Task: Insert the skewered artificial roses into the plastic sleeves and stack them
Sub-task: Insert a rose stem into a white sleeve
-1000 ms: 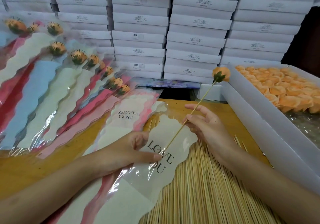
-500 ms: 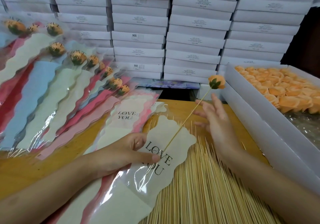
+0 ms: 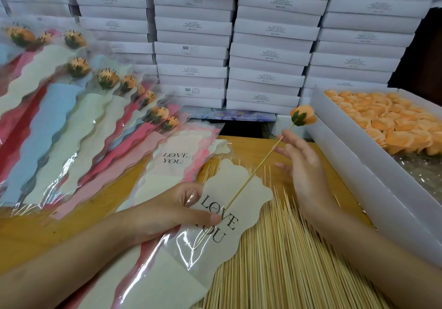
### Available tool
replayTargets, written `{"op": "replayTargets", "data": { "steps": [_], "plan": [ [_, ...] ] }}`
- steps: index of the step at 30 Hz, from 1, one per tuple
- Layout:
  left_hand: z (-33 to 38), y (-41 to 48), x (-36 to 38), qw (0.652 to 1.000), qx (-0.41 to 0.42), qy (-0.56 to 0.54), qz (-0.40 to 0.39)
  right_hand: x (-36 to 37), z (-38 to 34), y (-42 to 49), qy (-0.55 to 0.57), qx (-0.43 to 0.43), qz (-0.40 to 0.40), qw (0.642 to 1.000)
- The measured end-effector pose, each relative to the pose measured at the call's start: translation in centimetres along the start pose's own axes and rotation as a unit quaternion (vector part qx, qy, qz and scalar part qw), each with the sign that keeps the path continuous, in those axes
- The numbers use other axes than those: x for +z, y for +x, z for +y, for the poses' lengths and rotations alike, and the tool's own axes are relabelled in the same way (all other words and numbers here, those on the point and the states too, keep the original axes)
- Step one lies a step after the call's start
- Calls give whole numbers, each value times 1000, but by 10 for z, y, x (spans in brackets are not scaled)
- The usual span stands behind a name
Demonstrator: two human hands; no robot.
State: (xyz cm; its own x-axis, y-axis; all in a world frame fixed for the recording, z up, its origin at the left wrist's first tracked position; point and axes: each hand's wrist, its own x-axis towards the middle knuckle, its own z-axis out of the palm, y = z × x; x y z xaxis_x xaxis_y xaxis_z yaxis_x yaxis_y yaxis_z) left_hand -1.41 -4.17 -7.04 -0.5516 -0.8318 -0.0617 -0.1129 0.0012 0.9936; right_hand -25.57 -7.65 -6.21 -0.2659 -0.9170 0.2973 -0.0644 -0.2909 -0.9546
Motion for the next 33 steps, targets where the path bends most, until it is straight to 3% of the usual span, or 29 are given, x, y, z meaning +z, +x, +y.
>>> {"op": "replayTargets", "data": {
  "steps": [9,17,26,29,33],
  "plan": [
    [-1,0,1,1000,14,-5,-12,2,0,-6,-12,-18,-47,999],
    [-1,0,3,998,-13,-3,65,4,-1,-8,-16,-28,-75,997],
    [-4,3,2,999,29,-38,8,6,1,-15,-30,-71,-144,987],
    [-4,3,2,998,34,-48,23,6,2,-13,-13,-65,-131,989],
    [-2,2,1,997,35,-57,27,4,4,-4,53,43,-50,996]
  ]
}}
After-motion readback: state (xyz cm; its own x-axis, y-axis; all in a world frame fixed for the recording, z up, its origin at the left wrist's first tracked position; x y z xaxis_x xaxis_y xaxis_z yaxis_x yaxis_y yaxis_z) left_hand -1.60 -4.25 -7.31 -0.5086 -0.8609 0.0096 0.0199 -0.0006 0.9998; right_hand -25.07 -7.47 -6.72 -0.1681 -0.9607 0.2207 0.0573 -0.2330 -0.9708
